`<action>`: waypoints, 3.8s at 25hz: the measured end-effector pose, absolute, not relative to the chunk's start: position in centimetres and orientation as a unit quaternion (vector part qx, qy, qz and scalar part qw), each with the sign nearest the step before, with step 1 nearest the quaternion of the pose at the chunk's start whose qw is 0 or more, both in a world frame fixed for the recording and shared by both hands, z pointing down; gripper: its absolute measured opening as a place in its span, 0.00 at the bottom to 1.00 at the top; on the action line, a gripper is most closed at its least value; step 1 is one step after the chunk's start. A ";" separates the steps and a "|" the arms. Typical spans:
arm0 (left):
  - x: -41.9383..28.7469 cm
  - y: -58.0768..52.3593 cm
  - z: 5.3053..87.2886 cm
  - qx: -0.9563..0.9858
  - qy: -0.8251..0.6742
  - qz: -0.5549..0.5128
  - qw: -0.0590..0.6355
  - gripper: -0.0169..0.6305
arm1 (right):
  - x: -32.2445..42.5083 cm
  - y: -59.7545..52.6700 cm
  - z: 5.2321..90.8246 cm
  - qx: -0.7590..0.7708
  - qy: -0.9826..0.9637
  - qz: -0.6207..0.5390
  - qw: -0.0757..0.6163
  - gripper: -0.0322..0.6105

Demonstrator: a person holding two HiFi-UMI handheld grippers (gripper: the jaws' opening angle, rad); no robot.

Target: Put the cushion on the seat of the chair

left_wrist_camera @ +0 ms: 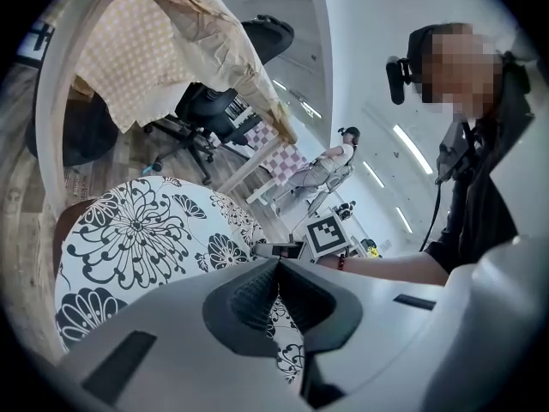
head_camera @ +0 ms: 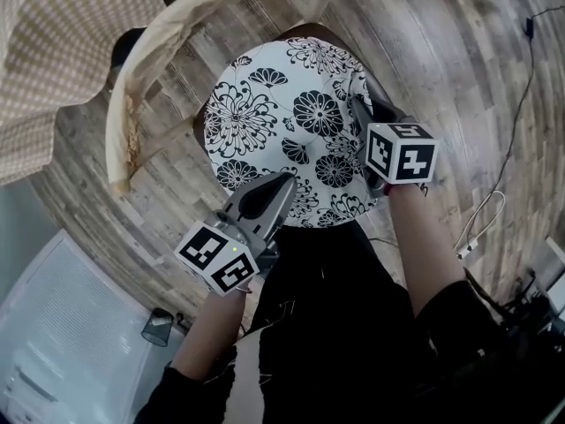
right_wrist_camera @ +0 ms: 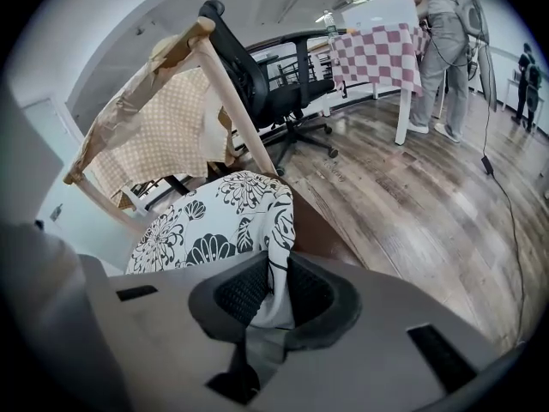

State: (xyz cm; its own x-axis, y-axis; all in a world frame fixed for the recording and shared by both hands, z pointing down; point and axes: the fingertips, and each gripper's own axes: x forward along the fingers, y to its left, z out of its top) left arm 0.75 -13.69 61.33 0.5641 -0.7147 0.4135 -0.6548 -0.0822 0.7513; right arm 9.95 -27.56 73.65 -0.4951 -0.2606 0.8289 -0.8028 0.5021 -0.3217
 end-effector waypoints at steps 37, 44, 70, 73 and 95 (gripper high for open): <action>0.6 -12.9 62.6 0.736 -0.454 -0.019 0.502 0.05 | 10.4 -27.9 74.9 0.362 -0.789 0.236 0.436 0.19; 1.0 -13.0 62.5 0.739 -0.451 -0.022 0.500 0.05 | 11.2 -28.6 74.9 0.378 -0.781 0.231 0.439 0.33; 0.5 -13.5 56.4 0.748 -0.470 -0.033 0.468 0.05 | 16.5 -29.9 71.8 0.431 -0.746 0.209 0.463 0.41; 0.4 -13.5 54.0 0.756 -0.474 -0.030 0.451 0.05 | 17.3 -29.7 70.0 0.437 -0.744 0.214 0.458 0.41; 3.7 -10.5 32.4 0.856 -0.390 -0.073 0.332 0.05 | 13.0 -20.3 30.6 0.438 -0.879 0.145 0.124 0.08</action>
